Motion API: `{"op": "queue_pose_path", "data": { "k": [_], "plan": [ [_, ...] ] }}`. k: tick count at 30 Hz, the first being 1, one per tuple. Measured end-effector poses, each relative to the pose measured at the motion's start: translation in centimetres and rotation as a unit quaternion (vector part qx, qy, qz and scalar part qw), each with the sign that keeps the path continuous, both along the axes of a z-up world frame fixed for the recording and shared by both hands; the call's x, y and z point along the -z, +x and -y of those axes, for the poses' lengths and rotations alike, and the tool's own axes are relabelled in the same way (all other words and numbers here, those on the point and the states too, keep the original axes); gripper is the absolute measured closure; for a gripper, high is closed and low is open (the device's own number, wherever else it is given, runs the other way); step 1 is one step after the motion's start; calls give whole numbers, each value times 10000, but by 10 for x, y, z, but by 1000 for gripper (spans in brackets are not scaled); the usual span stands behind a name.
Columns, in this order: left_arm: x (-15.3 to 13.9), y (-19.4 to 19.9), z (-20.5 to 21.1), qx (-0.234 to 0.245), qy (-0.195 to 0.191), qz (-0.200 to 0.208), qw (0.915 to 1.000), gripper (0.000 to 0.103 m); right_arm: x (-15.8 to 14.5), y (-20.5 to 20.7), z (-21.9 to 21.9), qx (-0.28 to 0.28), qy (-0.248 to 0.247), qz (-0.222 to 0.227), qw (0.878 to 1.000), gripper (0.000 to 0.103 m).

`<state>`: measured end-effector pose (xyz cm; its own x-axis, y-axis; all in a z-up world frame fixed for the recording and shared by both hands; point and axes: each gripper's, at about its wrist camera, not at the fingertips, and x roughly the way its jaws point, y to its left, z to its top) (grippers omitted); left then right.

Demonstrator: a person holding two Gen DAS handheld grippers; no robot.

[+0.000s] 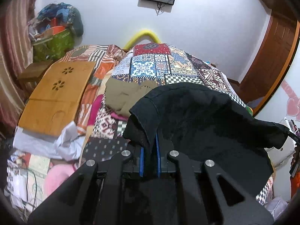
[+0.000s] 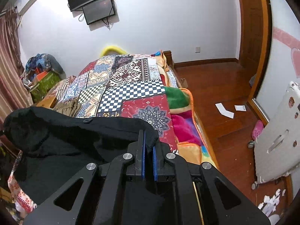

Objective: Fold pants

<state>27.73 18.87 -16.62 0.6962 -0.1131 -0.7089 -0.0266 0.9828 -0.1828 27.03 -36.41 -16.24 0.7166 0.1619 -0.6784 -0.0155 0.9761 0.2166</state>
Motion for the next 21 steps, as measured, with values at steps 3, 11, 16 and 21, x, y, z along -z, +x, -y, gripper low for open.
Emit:
{"op": "queue_pose_path", "data": {
  "k": [3,11,16,21],
  "plan": [
    [4,-23,-4,-67,-70,17,10000,94,-1,-9,2,25,41,37,10000,97],
    [31,-75,-11,-246,-130,-67,9996,93,12,-27,10,95,152,-97,9998,97],
    [55,-96,-16,-333,-122,-283,9990,93,26,-42,15,143,224,-257,9993,97],
    [82,-106,-13,-370,33,-609,9975,93,42,-53,16,155,245,-470,9985,98]
  ]
}}
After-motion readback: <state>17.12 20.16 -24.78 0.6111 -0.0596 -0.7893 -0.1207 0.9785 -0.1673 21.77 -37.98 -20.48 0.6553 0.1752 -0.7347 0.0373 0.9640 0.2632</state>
